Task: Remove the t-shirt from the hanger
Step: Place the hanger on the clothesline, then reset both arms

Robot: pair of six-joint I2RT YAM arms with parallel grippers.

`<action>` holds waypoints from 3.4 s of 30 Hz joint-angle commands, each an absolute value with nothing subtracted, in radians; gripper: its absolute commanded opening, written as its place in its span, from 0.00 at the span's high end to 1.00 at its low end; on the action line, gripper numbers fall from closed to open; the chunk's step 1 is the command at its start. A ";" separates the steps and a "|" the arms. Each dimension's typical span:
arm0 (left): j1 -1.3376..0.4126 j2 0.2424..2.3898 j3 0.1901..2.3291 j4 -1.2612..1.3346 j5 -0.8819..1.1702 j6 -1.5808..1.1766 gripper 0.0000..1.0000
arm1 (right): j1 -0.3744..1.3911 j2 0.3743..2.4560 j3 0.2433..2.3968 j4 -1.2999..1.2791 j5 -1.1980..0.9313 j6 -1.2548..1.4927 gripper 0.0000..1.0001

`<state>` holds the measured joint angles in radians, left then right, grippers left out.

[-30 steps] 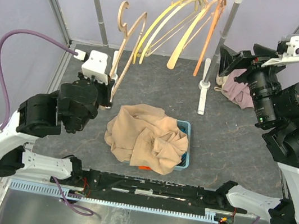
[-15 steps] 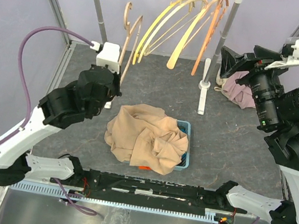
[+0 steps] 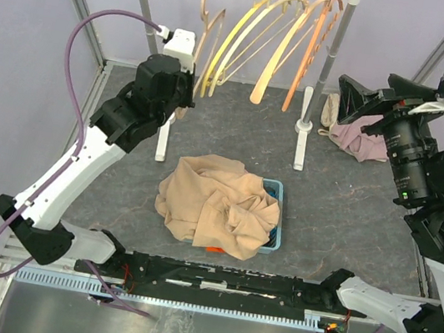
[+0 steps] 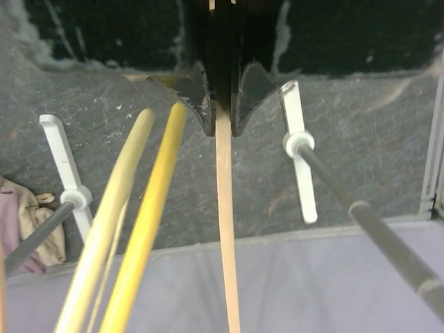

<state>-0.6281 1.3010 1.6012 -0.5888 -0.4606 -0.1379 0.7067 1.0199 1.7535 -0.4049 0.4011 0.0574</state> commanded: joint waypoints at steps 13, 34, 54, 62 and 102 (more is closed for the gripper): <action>-0.618 1.319 1.745 -0.449 -0.351 -0.031 0.97 | 0.706 1.012 1.760 -0.389 0.395 0.051 0.01; -0.556 1.440 1.828 -0.491 -0.345 -0.053 0.97 | 0.705 0.998 1.736 -0.397 0.404 0.059 0.01; -0.555 1.217 1.617 -0.547 -0.368 -0.200 0.13 | 0.706 0.904 1.555 -0.563 0.579 0.181 0.01; -0.556 1.027 1.502 -0.525 -0.554 -0.264 0.08 | 0.706 0.911 1.528 -0.713 0.894 0.348 0.01; -0.556 0.886 1.464 -0.620 -0.511 -0.286 0.01 | 0.706 0.898 1.537 -0.897 0.971 0.506 0.01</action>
<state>-0.5575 0.8978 1.4715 -0.6353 -0.4953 -0.2394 0.7067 0.9123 1.5173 -0.9092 0.9722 0.5110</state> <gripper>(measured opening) 0.991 0.994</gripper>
